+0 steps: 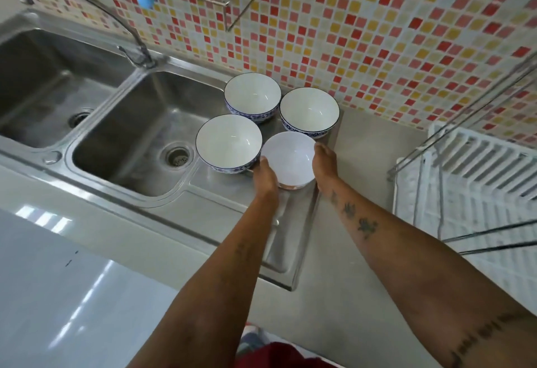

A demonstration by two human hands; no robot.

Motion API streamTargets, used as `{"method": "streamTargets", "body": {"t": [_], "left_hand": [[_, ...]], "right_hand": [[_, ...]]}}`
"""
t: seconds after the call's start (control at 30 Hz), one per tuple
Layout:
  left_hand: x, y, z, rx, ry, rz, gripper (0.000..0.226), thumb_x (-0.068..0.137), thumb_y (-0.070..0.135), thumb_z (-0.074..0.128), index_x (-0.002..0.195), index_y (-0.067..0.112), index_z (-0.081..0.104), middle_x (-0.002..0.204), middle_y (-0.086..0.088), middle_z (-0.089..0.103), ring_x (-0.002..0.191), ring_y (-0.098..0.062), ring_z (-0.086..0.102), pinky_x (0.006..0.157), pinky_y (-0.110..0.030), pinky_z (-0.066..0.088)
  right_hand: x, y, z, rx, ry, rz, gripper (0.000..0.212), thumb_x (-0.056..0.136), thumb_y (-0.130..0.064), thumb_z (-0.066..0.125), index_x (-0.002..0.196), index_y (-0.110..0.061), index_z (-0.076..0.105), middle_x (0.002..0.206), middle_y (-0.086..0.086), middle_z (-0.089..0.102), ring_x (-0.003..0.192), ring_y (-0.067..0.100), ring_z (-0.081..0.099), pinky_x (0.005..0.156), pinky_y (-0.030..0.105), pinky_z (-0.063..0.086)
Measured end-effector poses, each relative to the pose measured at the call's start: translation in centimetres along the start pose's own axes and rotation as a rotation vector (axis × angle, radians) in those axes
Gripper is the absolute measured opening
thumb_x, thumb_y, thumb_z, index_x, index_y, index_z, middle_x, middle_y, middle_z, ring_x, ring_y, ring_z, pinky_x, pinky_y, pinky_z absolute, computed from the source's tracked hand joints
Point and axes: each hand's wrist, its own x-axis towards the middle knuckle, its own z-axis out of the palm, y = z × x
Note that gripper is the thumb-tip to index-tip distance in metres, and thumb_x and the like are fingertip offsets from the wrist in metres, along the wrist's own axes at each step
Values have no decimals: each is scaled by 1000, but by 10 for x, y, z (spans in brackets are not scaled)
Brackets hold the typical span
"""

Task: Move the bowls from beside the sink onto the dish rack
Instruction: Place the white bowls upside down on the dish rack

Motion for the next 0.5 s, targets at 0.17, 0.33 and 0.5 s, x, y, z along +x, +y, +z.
{"method": "streamTargets", "body": {"t": [0.17,0.33,0.5], "left_hand": [[-4,-1,0,11,48,6,49,105,31,25,146,5,35,147,-15,43,131,-33,46,108,-38,38],[-23,1,2,-31,41,-39,47,105,34,24,143,9,38,140,-14,49,125,-34,51,86,-37,45],[-56,15,9,-138,-39,-61,47,102,44,27,141,21,41,139,-9,52,117,-34,56,90,-49,53]], "right_hand": [[-7,6,-1,19,8,11,24,94,-13,38,74,-10,50,84,11,49,79,20,41,71,28,34],[-20,9,-6,53,53,8,26,94,-14,38,88,-1,60,90,12,55,84,22,47,76,31,38],[-44,-19,-26,69,36,-47,20,95,-15,36,86,-12,53,92,9,51,85,21,45,75,29,36]]}}
